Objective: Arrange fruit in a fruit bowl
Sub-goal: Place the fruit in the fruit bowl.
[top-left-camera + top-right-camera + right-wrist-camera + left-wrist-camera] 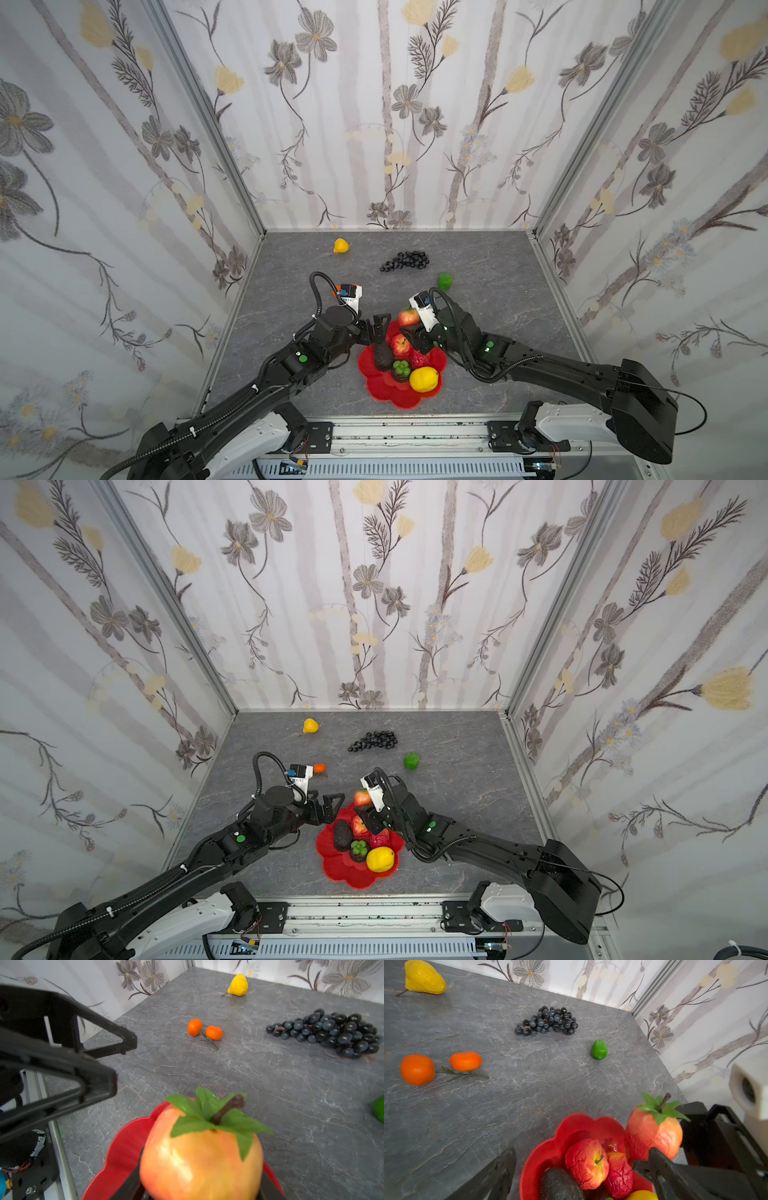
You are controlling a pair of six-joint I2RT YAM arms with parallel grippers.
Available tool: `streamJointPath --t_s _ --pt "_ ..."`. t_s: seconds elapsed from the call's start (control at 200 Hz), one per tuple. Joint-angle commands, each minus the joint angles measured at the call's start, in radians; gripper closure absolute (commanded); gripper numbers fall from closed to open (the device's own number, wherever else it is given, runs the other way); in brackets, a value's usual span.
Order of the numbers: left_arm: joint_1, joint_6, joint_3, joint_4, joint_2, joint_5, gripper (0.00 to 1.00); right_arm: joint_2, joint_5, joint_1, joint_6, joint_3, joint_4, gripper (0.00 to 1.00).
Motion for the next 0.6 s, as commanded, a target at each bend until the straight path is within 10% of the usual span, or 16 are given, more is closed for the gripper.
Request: streamJointPath --t_s 0.0,0.315,0.595 --pt "0.018 -0.026 0.032 -0.016 -0.001 0.103 0.00 -0.001 0.055 0.029 -0.129 -0.026 0.171 0.48" --pt "0.068 0.004 0.112 -0.101 0.011 0.241 0.03 0.026 0.103 0.100 -0.313 -0.102 0.368 0.48" --pt "0.068 0.077 0.173 -0.198 0.021 0.274 0.28 0.052 0.112 0.118 -0.335 -0.093 0.376 0.47"
